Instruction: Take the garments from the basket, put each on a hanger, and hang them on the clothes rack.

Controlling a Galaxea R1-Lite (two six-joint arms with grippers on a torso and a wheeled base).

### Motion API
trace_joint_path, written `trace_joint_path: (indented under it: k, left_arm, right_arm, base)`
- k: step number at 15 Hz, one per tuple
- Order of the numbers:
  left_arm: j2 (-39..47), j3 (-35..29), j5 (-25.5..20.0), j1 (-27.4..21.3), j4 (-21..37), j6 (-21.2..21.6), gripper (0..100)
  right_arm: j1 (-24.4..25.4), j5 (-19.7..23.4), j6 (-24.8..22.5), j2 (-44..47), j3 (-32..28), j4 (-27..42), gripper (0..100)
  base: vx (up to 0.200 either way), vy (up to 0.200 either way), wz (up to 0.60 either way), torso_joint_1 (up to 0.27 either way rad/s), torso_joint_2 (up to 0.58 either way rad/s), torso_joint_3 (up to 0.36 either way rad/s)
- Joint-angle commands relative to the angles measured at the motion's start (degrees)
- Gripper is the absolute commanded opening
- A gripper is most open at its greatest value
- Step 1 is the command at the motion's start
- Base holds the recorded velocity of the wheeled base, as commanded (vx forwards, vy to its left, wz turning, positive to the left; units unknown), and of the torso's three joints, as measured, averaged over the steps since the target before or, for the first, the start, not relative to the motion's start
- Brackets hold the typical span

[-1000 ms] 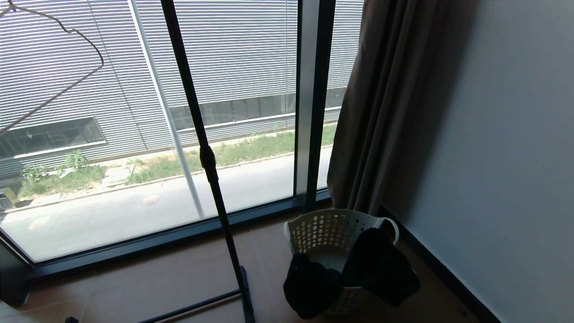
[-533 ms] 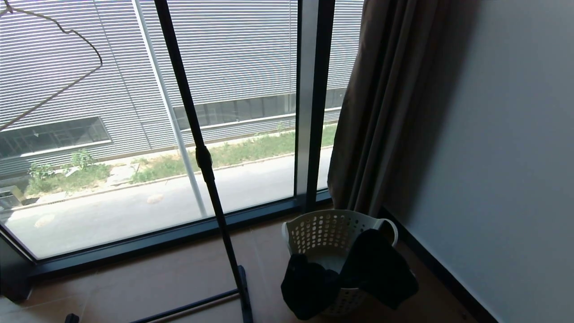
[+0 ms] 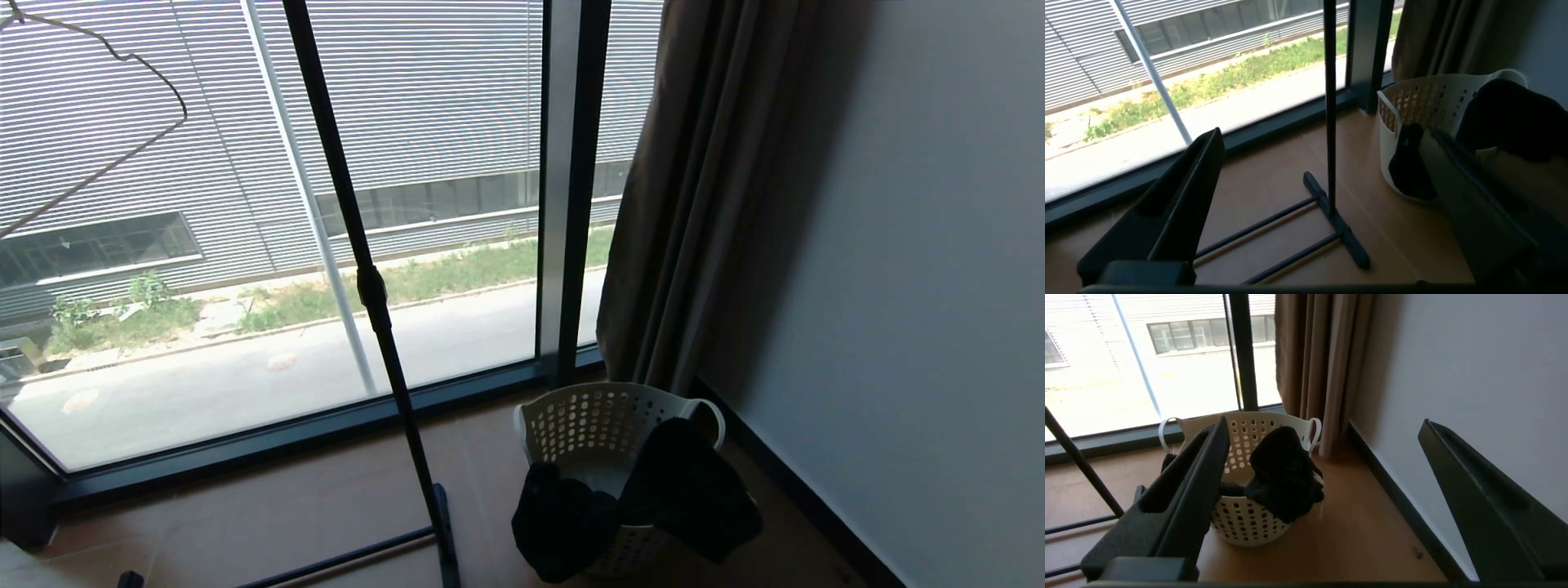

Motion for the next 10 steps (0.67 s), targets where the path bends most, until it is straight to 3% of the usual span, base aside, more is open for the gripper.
trace_joint_path:
  k: [1,4,10]
  left_arm:
    - [0.08,0.0,-0.04,-0.02,0.04,-0.03,100]
    - [0.08,0.0,0.05,-0.02,0.04,0.05,100]
    - [0.08,0.0,-0.12,-0.02,0.04,1.11,100]
  right_arm:
    - [-0.01,0.0,0.0,-0.02,0.0,-0.04,100]
    - [-0.01,0.0,0.0,-0.02,0.0,-0.04,100]
    - [-0.01,0.0,0.0,-0.02,0.0,-0.04,100]
  base:
    - [0.0,0.0,0.0,0.0,0.0,0.0]
    - [0.0,-0.2,0.0,-0.004,0.0,0.002]
    - [0.0,0.0,0.0,0.0,0.0,0.0]
